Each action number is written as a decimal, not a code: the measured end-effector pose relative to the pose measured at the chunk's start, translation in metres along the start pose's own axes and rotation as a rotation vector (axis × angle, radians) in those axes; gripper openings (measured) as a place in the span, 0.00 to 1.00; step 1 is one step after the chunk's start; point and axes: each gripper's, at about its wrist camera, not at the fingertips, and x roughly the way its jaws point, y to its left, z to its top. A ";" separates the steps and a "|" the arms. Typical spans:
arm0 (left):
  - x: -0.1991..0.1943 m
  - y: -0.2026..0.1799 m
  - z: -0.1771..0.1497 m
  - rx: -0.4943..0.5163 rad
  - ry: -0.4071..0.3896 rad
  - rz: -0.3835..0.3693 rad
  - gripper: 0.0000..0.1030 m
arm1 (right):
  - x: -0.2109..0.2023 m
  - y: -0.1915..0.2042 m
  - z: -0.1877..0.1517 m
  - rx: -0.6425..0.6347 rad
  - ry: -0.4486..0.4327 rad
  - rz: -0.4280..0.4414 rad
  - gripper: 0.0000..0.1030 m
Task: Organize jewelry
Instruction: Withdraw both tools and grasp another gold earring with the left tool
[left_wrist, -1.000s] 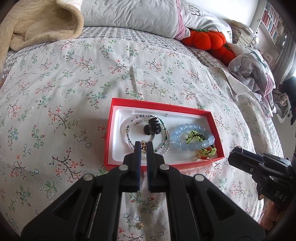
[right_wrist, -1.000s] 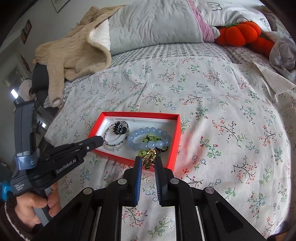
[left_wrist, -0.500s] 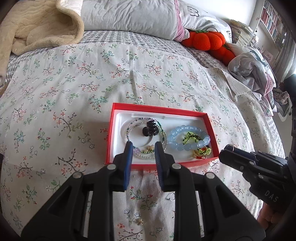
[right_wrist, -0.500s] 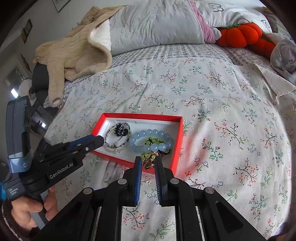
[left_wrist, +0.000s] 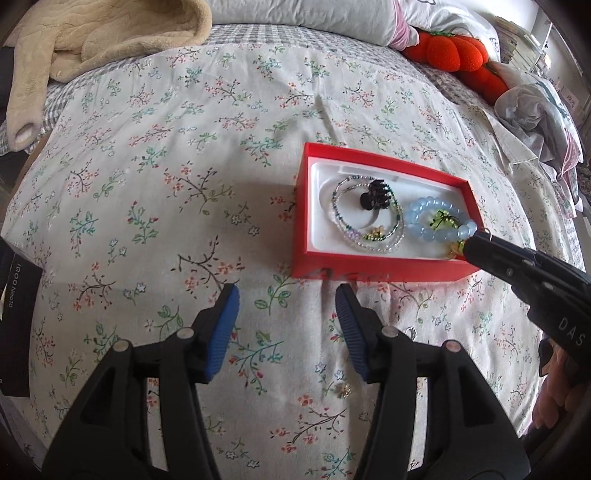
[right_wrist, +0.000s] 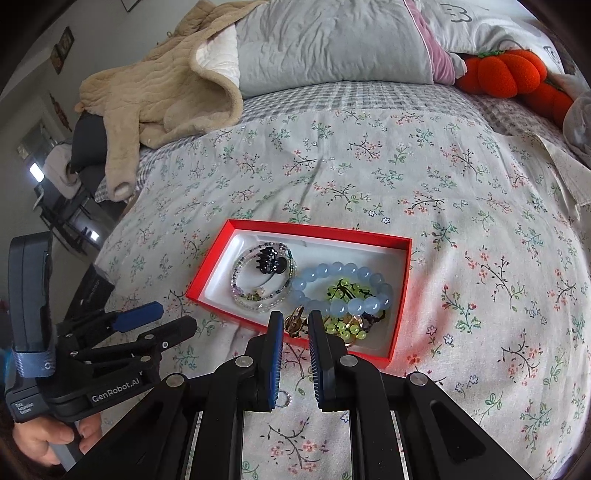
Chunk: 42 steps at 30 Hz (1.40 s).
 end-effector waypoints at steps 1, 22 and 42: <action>0.001 0.002 -0.001 -0.004 0.009 -0.001 0.54 | 0.002 0.002 0.001 -0.002 0.004 0.002 0.13; 0.008 0.006 -0.007 -0.005 0.049 -0.018 0.54 | 0.004 0.005 0.002 -0.017 0.044 0.002 0.17; 0.012 -0.001 -0.055 0.030 0.183 -0.143 0.54 | -0.018 -0.007 -0.053 -0.035 0.129 -0.044 0.43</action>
